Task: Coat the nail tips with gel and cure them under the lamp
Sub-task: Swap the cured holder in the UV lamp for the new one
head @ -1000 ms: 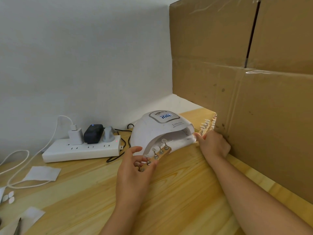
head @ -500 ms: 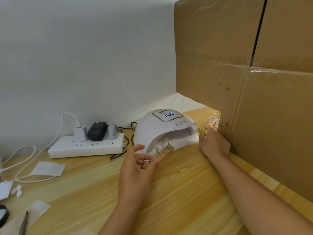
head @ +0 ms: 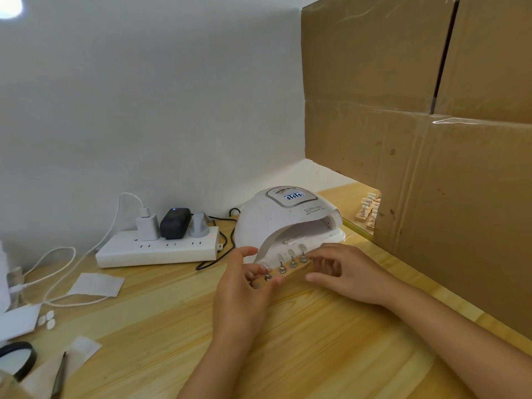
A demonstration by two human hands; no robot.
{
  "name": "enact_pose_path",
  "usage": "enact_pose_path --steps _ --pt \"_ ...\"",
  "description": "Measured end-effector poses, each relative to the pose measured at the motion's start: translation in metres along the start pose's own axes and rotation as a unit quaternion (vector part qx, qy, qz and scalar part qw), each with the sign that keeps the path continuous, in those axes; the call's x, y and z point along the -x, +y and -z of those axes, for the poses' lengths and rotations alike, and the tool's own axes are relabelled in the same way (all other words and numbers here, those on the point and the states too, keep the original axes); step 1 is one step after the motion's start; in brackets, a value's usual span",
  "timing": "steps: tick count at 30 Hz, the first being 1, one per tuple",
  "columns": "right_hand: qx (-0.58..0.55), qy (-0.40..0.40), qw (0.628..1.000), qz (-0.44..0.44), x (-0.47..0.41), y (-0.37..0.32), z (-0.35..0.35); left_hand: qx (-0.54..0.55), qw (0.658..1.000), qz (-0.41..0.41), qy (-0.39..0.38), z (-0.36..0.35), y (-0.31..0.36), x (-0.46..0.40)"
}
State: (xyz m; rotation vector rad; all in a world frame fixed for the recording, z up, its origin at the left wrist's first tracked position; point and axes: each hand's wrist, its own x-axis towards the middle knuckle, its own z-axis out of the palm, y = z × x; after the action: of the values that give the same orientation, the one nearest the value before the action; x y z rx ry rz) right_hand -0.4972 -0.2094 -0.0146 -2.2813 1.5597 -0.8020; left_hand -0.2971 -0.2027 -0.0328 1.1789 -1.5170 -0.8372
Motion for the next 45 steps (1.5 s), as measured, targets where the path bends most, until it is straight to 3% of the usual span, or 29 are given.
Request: enact_pose_path --steps 8,14,24,29,32,38,45 --pt "-0.042 -0.013 0.999 0.003 0.005 -0.003 0.012 -0.041 0.998 -0.014 -0.044 -0.001 0.001 0.002" --pt "-0.149 -0.045 0.987 -0.036 0.012 -0.006 0.024 -0.042 0.997 -0.035 -0.058 -0.002 0.003 0.003" --pt "-0.172 0.080 0.978 -0.087 0.026 0.008 0.038 -0.016 0.999 -0.038 0.025 0.000 0.005 0.000" --pt "-0.133 0.185 0.961 -0.154 0.021 0.032 0.028 -0.017 1.000 -0.013 -0.006 -0.001 0.002 0.001" --pt "-0.113 0.209 0.956 -0.172 0.009 0.037 0.018 -0.019 1.000 -0.008 -0.012 -0.001 0.002 0.002" --pt "-0.024 0.153 0.975 -0.158 -0.026 0.030 0.004 -0.007 1.000 0.002 0.000 -0.001 0.001 0.002" --pt "0.068 0.094 0.964 -0.239 -0.053 0.016 -0.002 0.005 1.000 0.017 0.002 -0.002 0.002 0.002"
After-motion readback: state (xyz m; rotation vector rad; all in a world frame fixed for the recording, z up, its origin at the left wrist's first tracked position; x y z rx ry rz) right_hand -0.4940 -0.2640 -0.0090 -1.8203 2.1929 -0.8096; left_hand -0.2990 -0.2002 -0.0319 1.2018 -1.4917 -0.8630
